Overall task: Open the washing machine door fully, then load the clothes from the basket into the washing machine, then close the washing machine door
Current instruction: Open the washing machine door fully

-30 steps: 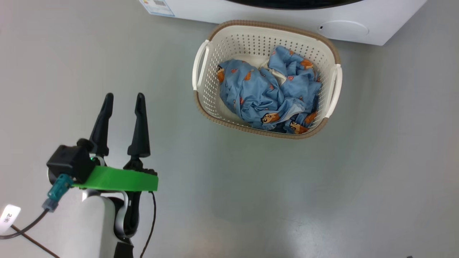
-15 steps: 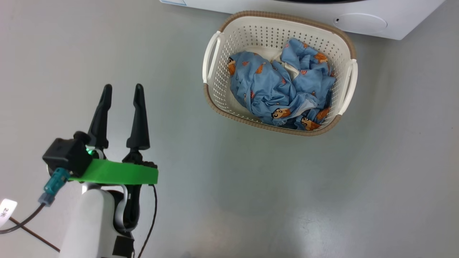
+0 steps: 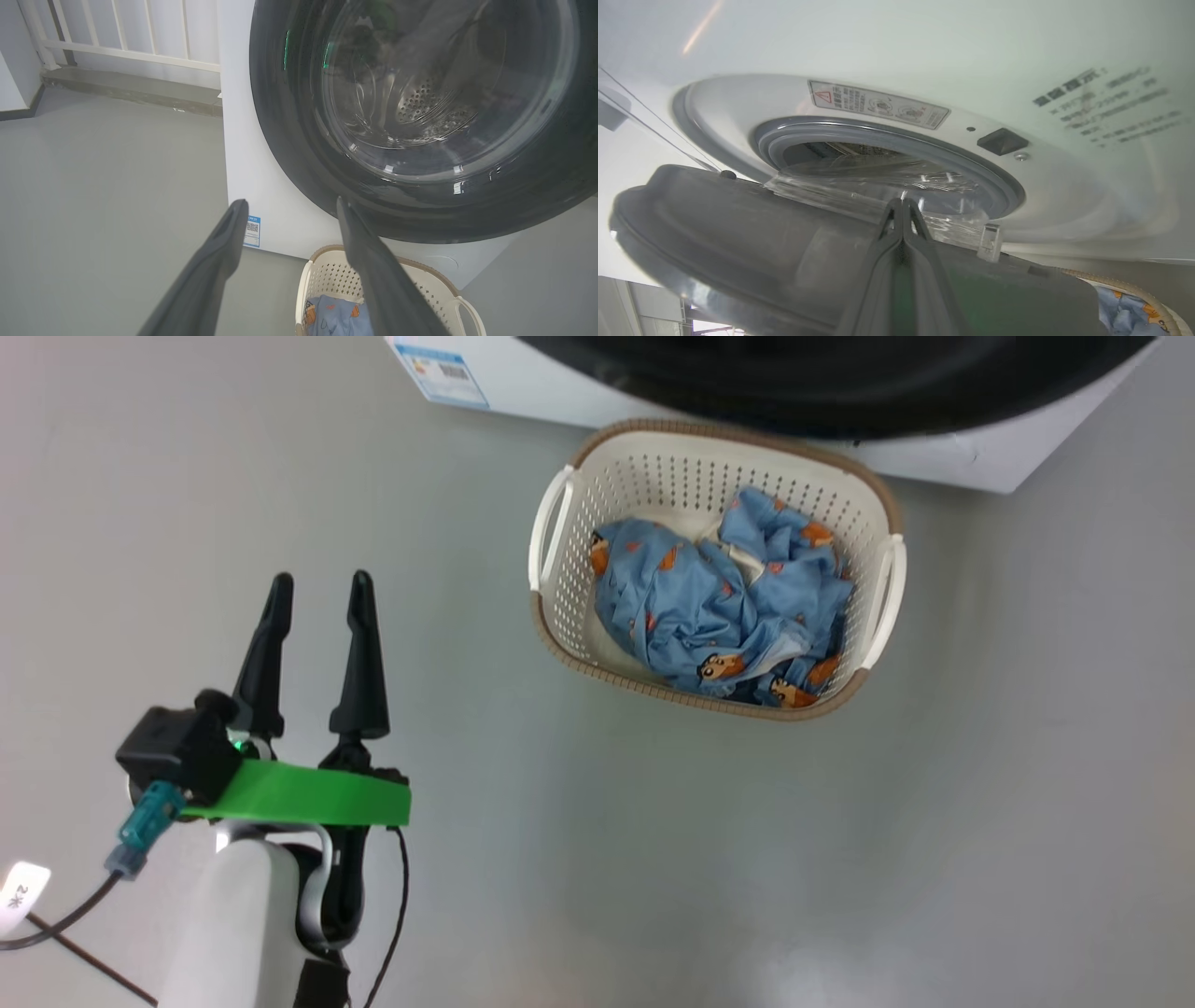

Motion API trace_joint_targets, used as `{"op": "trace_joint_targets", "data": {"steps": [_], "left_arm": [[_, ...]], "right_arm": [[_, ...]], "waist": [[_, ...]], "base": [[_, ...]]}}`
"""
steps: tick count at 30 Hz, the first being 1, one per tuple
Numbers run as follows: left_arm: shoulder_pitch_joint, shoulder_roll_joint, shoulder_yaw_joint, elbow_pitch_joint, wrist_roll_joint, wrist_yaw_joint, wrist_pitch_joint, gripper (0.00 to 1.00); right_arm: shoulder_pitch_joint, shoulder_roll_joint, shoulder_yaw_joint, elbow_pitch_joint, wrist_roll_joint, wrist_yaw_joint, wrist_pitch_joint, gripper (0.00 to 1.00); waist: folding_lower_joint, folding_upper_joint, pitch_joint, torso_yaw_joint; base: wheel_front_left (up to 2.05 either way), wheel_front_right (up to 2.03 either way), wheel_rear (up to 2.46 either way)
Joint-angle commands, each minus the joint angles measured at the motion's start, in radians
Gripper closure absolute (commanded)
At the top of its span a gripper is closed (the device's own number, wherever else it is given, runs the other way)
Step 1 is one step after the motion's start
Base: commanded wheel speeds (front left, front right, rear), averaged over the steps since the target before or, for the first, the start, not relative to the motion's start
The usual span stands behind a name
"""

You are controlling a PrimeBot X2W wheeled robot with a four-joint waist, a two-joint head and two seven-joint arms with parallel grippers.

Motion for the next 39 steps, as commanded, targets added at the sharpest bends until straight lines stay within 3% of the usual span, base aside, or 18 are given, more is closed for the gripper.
{"op": "trace_joint_targets", "data": {"steps": [1,21,39], "left_arm": [[0.026,0.027,0.034,-0.013,0.007,0.004,-0.006,0.0],[0.119,0.027,0.069,0.032,0.028,0.001,-0.006,0.0],[0.198,0.038,0.088,0.05,0.042,0.003,-0.006,0.0]], "right_arm": [[0.043,0.04,0.016,-0.044,0.01,0.006,0.025,1.0],[0.347,0.108,0.055,-0.179,0.033,0.006,0.11,1.0],[0.574,0.135,0.054,-0.297,0.038,0.006,0.157,1.0]], "waist": [[0.0001,-0.0001,-0.03,-0.009],[0.0001,-0.0001,-0.231,-0.009],[0.0001,-0.0001,-0.354,0.053]], "base": [[0.0,0.0,0.0],[0.0,0.0,0.0],[0.0,0.0,0.0]]}}
